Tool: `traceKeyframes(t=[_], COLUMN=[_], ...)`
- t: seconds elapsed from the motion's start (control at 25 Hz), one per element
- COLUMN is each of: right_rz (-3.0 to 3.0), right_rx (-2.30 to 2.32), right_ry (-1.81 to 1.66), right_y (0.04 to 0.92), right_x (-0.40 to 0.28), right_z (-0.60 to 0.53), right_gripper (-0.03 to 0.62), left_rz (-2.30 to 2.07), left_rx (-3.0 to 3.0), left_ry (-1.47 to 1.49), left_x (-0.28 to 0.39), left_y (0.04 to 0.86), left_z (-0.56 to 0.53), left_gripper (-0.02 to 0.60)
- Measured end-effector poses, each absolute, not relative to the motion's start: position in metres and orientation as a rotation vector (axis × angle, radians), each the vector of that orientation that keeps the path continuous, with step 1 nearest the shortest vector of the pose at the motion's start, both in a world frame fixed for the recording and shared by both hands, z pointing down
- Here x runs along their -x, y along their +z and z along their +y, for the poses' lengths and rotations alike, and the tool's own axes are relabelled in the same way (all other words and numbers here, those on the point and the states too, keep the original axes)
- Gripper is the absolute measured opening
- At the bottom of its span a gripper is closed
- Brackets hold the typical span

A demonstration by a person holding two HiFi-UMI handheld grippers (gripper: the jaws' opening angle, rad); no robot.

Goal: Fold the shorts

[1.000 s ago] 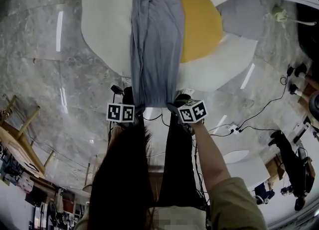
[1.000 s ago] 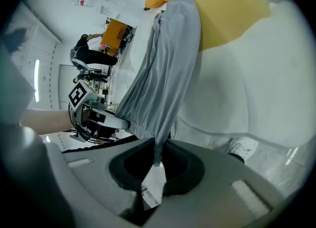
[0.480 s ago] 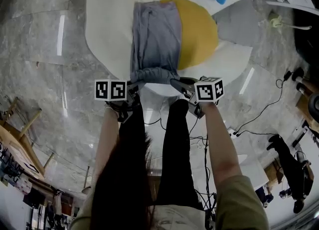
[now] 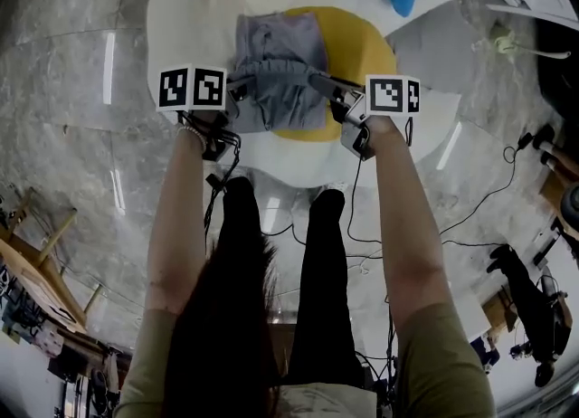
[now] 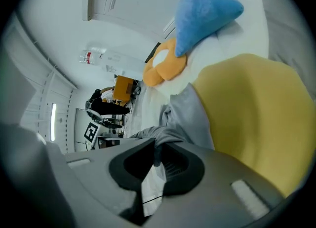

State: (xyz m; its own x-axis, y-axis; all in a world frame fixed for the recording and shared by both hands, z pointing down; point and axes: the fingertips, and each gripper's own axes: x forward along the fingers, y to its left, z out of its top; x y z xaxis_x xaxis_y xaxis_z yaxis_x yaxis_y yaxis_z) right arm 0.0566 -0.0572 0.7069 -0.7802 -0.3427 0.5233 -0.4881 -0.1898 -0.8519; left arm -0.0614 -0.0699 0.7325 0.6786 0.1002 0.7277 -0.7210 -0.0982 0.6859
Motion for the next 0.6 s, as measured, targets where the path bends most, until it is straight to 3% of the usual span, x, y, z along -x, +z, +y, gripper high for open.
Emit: traceKeyframes(t=[0.32,0.6], right_rz=[-1.816,-1.737], right_rx=[-1.096,-1.166], right_ry=[2.112,2.049], right_y=[0.73,0.748], right_x=[-0.075,-0.076], right_z=[-0.12,-0.14], right_gripper=[0.031,0.037], left_rz=[-0.631,-0.721], left_rx=[-1.558,-1.448], left_ry=[0.731,0.537], left_x=[0.047,0.045], left_y=[0.746,0.755], left_z=[-0.136,-0.167], left_gripper=[0.071,0.092])
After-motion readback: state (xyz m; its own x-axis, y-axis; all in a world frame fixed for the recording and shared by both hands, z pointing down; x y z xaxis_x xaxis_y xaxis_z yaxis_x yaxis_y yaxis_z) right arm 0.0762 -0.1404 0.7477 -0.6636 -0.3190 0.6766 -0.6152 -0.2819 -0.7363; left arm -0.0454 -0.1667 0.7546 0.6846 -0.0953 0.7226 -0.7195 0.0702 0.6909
